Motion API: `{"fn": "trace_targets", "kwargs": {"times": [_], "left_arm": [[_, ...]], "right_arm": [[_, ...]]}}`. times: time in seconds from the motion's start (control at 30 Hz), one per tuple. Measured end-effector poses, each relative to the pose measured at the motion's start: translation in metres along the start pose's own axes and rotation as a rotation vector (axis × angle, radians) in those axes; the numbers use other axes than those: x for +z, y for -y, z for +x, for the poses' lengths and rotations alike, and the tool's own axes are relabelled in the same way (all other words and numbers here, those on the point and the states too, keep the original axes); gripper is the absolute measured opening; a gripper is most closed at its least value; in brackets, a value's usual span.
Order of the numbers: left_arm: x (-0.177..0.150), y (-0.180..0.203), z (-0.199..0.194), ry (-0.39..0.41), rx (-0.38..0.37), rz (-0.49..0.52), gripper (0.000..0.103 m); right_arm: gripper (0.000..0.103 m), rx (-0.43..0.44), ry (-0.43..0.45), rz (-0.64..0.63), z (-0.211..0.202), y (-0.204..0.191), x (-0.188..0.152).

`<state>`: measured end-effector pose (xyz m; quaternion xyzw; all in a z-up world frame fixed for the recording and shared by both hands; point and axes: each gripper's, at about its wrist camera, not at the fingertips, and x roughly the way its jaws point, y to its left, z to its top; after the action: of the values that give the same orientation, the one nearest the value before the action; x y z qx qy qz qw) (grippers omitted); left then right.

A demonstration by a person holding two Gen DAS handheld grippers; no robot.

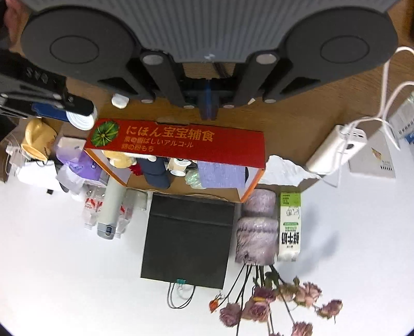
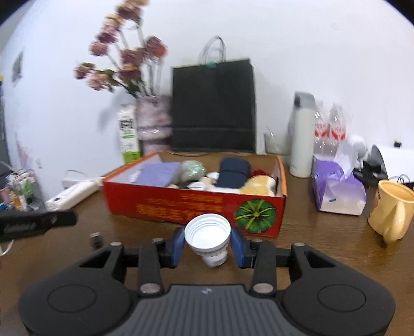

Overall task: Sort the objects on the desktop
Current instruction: 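Lift and carry the cable and cap toward the cardboard box with both tools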

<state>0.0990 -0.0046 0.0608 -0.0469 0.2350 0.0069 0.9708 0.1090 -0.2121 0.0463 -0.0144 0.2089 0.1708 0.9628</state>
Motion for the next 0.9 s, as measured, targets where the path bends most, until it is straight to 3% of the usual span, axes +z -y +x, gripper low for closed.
{"fn": "trace_targets", "kwargs": {"times": [0.07, 0.2, 0.27, 0.33, 0.4, 0.43, 0.47, 0.53, 0.63, 0.7, 0.73, 0.77, 0.8, 0.83, 0.9], "left_arm": [[-0.005, -0.002, 0.001, -0.036, 0.015, 0.018, 0.004], [-0.025, -0.011, 0.023, -0.203, 0.008, -0.023, 0.012], [-0.033, -0.009, 0.030, -0.245, -0.013, -0.012, 0.053], [-0.038, -0.006, 0.027, -0.228, -0.048, -0.008, 0.063], [-0.038, 0.001, 0.028, -0.193, -0.034, 0.037, 0.072], [-0.037, 0.002, 0.031, -0.172, -0.015, 0.059, 0.087], [-0.035, 0.002, 0.035, -0.157, 0.016, 0.069, 0.093], [-0.029, -0.005, 0.046, -0.134, 0.041, 0.056, 0.095], [-0.019, -0.015, 0.072, -0.200, 0.065, 0.028, 0.095], [-0.015, -0.021, 0.086, -0.199, 0.074, -0.013, 0.094], [-0.013, -0.023, 0.094, -0.211, 0.067, -0.024, 0.083], [-0.012, -0.021, 0.097, -0.199, 0.098, -0.006, 0.053], [-0.011, -0.017, 0.099, -0.192, 0.137, 0.021, 0.032], [-0.010, -0.014, 0.098, -0.187, 0.144, 0.046, 0.028], [-0.011, -0.015, 0.093, -0.192, 0.075, -0.002, 0.027]], "right_arm": [[0.038, 0.002, 0.000, 0.001, -0.017, -0.005, -0.008], [0.038, -0.004, -0.052, 0.042, -0.033, -0.003, -0.026], [0.038, -0.026, -0.085, 0.054, -0.034, 0.000, -0.033], [0.038, -0.054, -0.102, 0.062, -0.035, 0.003, -0.038], [0.038, -0.069, -0.106, 0.078, -0.038, 0.006, -0.042], [0.038, -0.070, -0.110, 0.089, -0.038, 0.007, -0.043], [0.038, -0.068, -0.113, 0.095, -0.037, 0.008, -0.044], [0.038, -0.068, -0.121, 0.092, -0.037, 0.007, -0.046], [0.039, -0.064, -0.119, 0.086, -0.035, 0.005, -0.047], [0.038, -0.054, -0.123, 0.091, -0.030, 0.006, -0.047], [0.039, -0.052, -0.127, 0.095, -0.028, 0.006, -0.048], [0.039, -0.049, -0.132, 0.097, -0.026, 0.007, -0.049], [0.038, -0.045, -0.135, 0.098, -0.023, 0.007, -0.049], [0.039, -0.043, -0.137, 0.099, -0.021, 0.008, -0.050], [0.038, -0.041, -0.144, 0.103, -0.018, 0.008, -0.050]]}}
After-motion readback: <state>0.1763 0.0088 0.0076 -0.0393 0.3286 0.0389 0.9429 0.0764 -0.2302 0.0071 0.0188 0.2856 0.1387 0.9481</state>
